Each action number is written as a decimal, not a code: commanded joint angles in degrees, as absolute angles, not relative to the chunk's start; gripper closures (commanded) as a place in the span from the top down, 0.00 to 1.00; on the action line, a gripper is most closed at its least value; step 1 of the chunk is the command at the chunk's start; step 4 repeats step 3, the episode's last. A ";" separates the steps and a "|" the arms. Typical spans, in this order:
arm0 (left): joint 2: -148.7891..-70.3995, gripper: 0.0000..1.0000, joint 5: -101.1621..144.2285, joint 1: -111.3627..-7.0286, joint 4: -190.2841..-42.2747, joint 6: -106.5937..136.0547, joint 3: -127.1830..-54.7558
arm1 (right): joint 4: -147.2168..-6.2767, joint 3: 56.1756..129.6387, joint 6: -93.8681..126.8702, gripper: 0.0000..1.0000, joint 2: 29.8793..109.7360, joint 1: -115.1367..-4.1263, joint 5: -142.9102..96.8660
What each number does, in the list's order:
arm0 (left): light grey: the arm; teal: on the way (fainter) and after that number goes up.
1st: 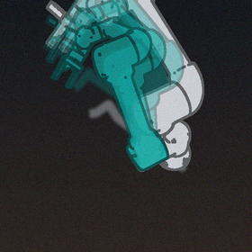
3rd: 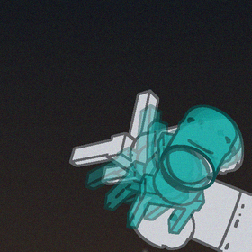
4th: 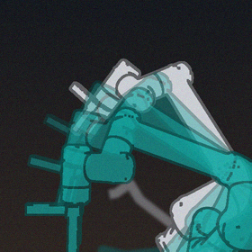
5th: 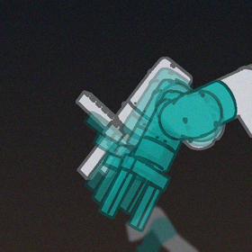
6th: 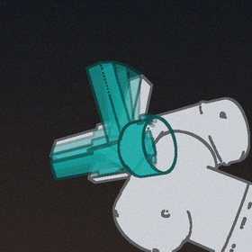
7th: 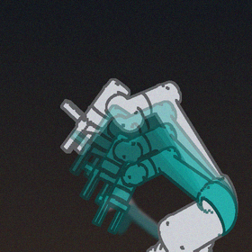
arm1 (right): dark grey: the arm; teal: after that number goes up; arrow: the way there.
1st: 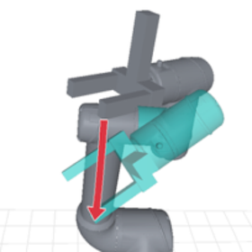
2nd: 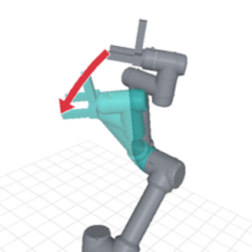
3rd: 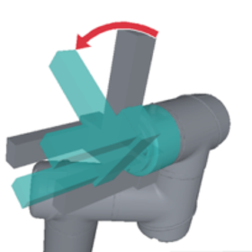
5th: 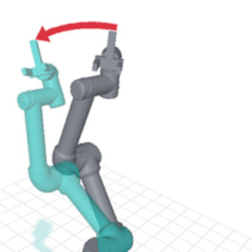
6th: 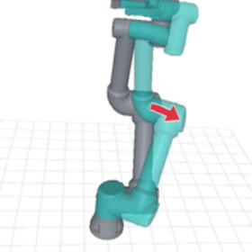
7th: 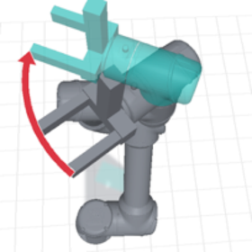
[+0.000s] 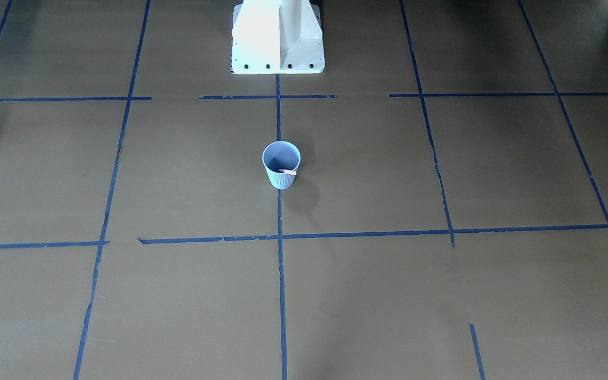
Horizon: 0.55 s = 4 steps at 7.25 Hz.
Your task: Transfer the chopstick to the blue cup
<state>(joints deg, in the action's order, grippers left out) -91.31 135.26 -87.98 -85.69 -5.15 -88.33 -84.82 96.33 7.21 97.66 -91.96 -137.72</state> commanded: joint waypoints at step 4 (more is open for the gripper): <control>-91.32 1.00 135.26 -87.98 -85.69 -5.19 -88.24 | -84.55 96.33 7.21 1.00 97.82 -92.02 -137.64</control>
